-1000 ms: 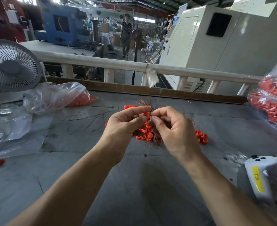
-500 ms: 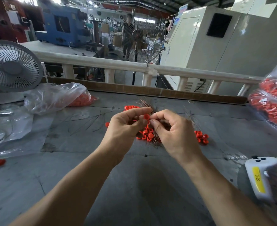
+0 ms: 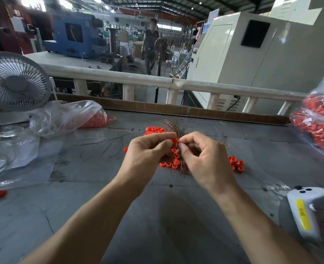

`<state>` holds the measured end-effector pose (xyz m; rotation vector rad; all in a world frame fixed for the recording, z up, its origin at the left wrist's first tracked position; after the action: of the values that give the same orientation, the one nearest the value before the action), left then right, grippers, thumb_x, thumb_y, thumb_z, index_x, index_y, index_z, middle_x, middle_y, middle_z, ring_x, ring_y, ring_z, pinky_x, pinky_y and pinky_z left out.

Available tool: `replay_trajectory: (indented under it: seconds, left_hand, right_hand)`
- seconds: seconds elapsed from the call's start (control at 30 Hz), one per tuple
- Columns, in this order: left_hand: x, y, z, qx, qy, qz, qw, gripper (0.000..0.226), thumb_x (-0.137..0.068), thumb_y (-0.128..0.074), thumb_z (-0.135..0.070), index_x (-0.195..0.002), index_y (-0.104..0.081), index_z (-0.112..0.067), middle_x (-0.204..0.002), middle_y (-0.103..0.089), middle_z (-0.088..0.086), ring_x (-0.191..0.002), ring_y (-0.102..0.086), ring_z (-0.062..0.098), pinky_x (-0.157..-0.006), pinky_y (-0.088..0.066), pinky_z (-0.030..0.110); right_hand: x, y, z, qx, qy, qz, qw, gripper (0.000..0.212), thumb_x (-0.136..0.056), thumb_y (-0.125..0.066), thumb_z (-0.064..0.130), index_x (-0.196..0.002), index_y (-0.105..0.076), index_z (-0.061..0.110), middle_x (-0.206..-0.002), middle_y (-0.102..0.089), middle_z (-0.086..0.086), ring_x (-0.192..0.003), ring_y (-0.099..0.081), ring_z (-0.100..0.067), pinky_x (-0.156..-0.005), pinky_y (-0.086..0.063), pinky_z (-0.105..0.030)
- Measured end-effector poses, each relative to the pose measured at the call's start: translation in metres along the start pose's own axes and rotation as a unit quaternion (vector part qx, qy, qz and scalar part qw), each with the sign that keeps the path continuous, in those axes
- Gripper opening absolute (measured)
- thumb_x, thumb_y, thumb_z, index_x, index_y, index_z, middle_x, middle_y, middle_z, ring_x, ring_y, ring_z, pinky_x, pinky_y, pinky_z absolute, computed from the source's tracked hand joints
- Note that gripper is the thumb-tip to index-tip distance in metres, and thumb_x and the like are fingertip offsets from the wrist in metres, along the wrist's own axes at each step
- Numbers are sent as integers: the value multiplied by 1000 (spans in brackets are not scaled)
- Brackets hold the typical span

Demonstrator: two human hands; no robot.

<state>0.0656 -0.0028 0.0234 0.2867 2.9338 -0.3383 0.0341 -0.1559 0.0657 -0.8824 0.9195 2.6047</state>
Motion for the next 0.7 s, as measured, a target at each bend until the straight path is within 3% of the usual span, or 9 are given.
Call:
replay_trajectory:
  seconds: [0.23, 0.37, 0.5, 0.7]
  left_hand:
    - [-1, 2, 1, 23, 6, -8, 1000, 22, -94, -66, -1, -109, -77, -12, -88, -78, 10, -76, -73, 19, -73, -60, 28]
    - [-1, 0, 2, 52, 17, -2, 998, 19, -91, -69, -5, -106, -78, -10, -85, -76, 11, -74, -71, 19, -74, -62, 29]
    - [-1, -2, 2, 73, 26, 12, 997, 31, -77, -73, -16, -107, -78, -9, -88, -77, 13, -75, -72, 20, -75, -62, 30]
    - [-1, -4, 0, 82, 24, 23, 996, 27, -83, -69, -6, -109, -76, -8, -91, -78, 15, -79, -76, 21, -74, -61, 27]
  right_hand:
    - [1, -4, -2, -31, -5, 28, 999, 10, -97, -70, 22, -91, -70, 30, -75, -73, 9, -73, -72, -11, -65, -59, -38]
    - [2, -5, -4, -50, -8, 30, 998, 7, -98, -68, 25, -93, -69, 31, -77, -74, 9, -73, -73, -12, -65, -60, -39]
    - [2, -4, -4, -60, -9, 27, 998, 8, -98, -69, 26, -98, -68, 33, -80, -75, 11, -75, -74, -9, -65, -61, -34]
    - [3, -4, -5, -65, -17, 23, 997, 7, -97, -68, 26, -98, -69, 32, -77, -75, 10, -71, -73, -11, -63, -60, -36]
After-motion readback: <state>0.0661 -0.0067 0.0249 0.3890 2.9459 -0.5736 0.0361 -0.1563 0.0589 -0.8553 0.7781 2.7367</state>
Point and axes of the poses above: each hand's wrist, its own x-axis away from the middle knuckle, its own y-axis out of the back of the hand, z = x × y, the point moved 10 cm from there along -x, towards the middle knuckle
